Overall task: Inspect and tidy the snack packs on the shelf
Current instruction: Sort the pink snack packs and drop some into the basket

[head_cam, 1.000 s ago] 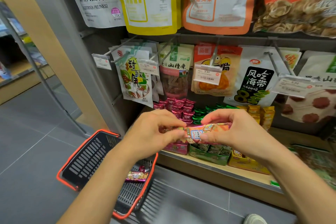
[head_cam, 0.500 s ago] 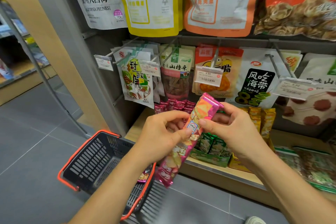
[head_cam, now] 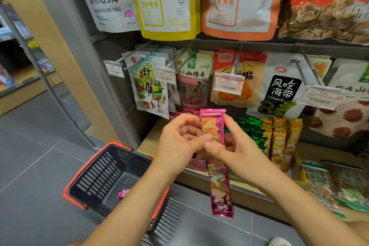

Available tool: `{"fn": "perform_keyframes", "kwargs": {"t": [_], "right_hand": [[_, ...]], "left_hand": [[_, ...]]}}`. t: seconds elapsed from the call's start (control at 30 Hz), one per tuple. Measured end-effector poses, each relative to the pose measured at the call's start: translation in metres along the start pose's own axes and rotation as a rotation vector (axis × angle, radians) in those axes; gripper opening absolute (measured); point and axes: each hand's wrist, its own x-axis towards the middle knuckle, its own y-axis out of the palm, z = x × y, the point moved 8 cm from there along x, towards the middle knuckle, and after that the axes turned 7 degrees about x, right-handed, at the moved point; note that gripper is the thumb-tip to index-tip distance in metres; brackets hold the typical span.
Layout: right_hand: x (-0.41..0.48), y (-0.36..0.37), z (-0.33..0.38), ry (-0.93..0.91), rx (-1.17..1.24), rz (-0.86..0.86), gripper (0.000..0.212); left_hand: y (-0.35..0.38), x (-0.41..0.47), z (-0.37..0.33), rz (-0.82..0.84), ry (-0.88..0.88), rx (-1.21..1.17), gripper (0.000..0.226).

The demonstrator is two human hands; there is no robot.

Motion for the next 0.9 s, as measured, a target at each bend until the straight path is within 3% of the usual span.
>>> {"fn": "perform_keyframes", "kwargs": {"t": [0.13,0.2,0.27,0.33,0.47,0.57,0.77,0.9], "right_hand": [[-0.001,0.005,-0.006,0.057,-0.023,0.085,0.059],[-0.003,0.012,-0.011,0.074,-0.122,0.153,0.063],[-0.005,0.018,-0.013,0.108,-0.125,0.187,0.065],[-0.005,0.020,-0.013,0.137,-0.079,0.193,0.061],[-0.008,0.021,-0.009,0.204,-0.052,0.240,0.048],[-0.015,0.023,-0.019,0.315,-0.091,0.319,0.037],[-0.009,0.012,-0.020,0.298,-0.099,0.224,0.027],[-0.003,-0.012,-0.009,0.224,-0.063,0.031,0.041]], "left_hand": [[0.006,0.003,0.005,0.161,-0.064,-0.149,0.050],[0.005,0.004,0.003,0.222,-0.055,-0.112,0.048],[0.003,0.006,-0.001,0.248,0.017,0.078,0.033],[-0.003,0.009,-0.004,0.209,0.054,0.159,0.022],[-0.027,0.014,-0.006,0.059,0.069,0.084,0.014],[-0.054,0.019,-0.006,-0.086,0.052,0.018,0.023],[-0.067,0.019,-0.002,-0.180,0.009,0.067,0.022],[-0.088,0.024,0.005,-0.258,-0.029,0.180,0.017]]}}
